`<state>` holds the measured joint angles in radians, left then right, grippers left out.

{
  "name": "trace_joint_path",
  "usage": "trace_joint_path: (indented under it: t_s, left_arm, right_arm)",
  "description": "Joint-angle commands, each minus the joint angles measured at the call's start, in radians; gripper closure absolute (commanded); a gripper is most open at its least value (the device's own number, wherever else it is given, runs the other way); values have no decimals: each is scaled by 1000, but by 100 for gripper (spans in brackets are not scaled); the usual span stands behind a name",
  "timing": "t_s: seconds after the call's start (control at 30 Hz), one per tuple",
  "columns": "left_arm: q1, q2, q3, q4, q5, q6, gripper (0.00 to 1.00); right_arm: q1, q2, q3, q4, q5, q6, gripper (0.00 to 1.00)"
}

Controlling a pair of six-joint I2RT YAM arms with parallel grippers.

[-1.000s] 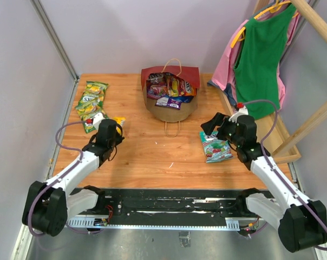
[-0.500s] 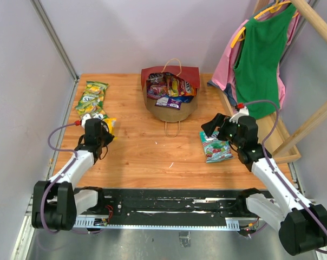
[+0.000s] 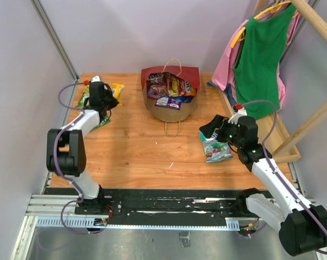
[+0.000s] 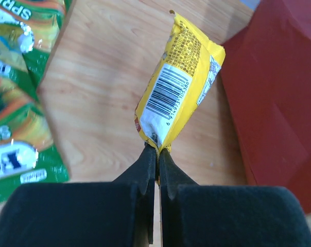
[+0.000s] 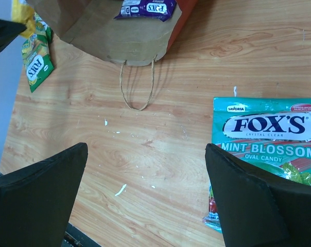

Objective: Take the snacks out of the paper bag

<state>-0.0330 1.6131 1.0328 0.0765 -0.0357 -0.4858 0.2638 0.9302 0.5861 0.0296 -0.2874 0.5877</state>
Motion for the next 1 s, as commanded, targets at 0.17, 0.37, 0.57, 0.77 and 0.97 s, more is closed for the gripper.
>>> trace_joint_path:
  t_s: [0.17,0.37,0.57,0.77,0.97]
  left_arm:
    - [120,360,350,-44,122,40,100]
    - [164,565,625,-173,229,60,92]
    - [170,581,659,-162,353,66,24]
    - [126,290,420,-20,343,69,0]
    - [-236,-178,14,176,53,357,0]
  right_arm:
    - [11,-107,34,-77,19,-44,1]
    - [11,-136,-1,-69,27,-38,1]
    - [11,-146,1,-78,13,-41,1]
    - [12,-146,-3,-82,22,-46,1]
    - [11,-98,-18,-28,-10,-16,2]
